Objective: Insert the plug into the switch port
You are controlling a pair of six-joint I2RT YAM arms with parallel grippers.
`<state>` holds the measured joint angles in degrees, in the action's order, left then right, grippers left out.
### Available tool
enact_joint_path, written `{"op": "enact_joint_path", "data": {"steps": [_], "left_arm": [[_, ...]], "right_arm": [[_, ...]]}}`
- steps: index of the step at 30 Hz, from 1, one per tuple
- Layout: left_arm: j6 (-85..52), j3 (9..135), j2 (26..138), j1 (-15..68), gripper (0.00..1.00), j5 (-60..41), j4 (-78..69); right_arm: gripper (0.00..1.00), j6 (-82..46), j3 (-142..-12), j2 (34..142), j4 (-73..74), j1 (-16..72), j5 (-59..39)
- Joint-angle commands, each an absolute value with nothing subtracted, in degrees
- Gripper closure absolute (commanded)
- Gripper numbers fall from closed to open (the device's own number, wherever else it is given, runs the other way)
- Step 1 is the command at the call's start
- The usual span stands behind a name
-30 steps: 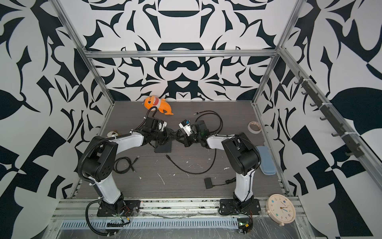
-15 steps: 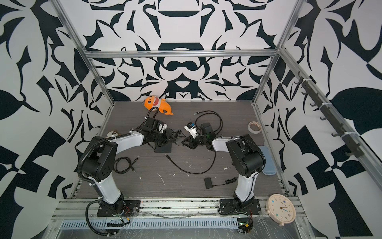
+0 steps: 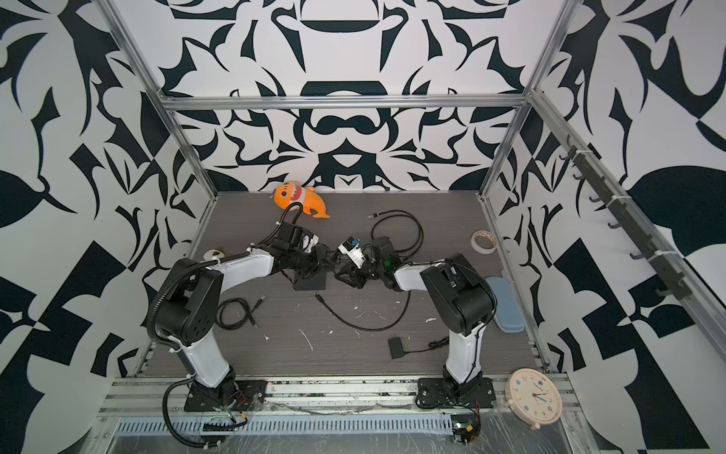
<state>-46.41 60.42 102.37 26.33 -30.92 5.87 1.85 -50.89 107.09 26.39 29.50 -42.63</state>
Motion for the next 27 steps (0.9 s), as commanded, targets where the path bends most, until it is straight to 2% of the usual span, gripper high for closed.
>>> {"op": "enact_joint_path", "data": {"steps": [1, 21, 27], "left_arm": [[-45.7, 62.3, 100.7, 26.6, 0.95, -31.1, 7.6], [-46.2, 62.9, 101.3, 27.4, 0.95, -31.6, 7.0], [-46.3, 62.4, 101.5, 27.5, 0.95, -31.1, 7.0]], "right_arm": [[0.62, 3.0, -52.7, 106.8, 27.8, 29.6, -42.8], [0.85, 1.4, -55.7, 109.0, 27.4, 30.4, -40.4], [0.83, -0.2, -55.5, 108.9, 28.8, 30.4, -39.7]]}}
